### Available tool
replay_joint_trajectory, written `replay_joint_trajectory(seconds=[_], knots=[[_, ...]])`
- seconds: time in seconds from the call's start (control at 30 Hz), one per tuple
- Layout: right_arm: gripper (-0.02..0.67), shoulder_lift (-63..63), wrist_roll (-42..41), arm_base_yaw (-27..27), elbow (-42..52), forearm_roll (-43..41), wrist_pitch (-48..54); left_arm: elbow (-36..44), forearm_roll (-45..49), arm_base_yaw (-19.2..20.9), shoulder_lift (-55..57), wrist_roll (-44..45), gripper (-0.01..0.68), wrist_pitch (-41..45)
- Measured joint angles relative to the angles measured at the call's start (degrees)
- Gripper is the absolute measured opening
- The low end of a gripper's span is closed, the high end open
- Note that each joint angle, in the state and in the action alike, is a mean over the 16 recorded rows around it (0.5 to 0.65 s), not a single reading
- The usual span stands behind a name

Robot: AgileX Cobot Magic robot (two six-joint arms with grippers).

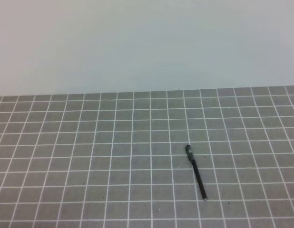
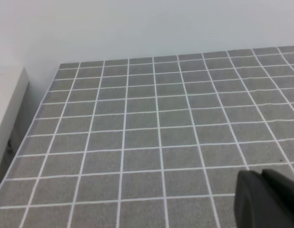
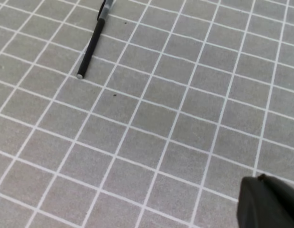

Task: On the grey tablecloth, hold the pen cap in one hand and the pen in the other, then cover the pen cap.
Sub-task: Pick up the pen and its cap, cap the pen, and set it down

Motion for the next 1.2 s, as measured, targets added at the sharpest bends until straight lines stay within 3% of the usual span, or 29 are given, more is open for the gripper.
replay_joint_trajectory(seconds=[0.47, 0.63, 0.97, 1.2], knots=[[0.003, 0.0, -0.1, -2.6, 0.0, -0.5, -2.8, 0.0, 0.0, 0.0, 0.0, 0.1, -0.001, 0.0], [0.003, 0.0, -0.2, -9.1, 0.1, -0.6, -6.4, 0.0, 0.0, 0.0, 0.1, 0.1, -0.001, 0.0], [0.003, -1.8, -0.2, -28.1, 1.5, -0.2, -12.8, 0.0, 0.0, 0.0, 0.1, 0.1, -0.001, 0.0], [0.003, -6.7, -0.2, -34.0, 7.4, 0.1, -16.8, 0.1, 0.0, 0.0, 0.0, 0.1, 0.0, -0.1]])
